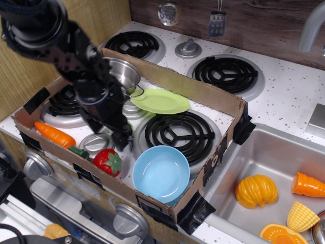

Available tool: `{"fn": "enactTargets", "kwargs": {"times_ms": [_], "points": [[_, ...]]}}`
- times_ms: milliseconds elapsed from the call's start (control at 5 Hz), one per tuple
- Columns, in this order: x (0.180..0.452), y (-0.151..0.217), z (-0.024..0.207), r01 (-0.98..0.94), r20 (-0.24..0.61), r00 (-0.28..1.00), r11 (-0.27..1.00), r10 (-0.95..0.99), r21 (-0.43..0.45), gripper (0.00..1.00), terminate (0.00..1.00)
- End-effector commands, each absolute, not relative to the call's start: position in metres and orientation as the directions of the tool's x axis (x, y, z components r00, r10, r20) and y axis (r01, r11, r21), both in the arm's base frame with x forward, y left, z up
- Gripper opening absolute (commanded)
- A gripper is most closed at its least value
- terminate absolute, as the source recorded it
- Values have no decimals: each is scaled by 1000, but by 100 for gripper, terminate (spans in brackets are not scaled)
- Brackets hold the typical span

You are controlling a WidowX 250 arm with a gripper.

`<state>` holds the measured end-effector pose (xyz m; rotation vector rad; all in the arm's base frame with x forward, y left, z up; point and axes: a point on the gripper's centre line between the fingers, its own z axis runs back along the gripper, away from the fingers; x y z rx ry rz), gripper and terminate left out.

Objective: Put broccoli in pot

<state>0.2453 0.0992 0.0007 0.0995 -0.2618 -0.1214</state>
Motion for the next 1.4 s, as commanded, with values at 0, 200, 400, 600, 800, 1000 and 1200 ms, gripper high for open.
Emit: {"fn": "enactTargets", "kwargs": {"times_ms": [0,200,400,600,800,1000,1200], "points": [[258,96,-3,129,263,954,988,-148,86,100,0],[263,94,-2,135,265,952,987,-155,93,0,0],[262,93,10,109,287,946,983,-149,150,0,0],[264,94,34,86,300,943,977,-142,193,0,0],[270,95,65,58,308,942,971,-131,234,0,0],[283,99,90,33,338,932,958,-132,284,0,0],[301,117,99,16,383,913,950,-141,312,0,0]]}}
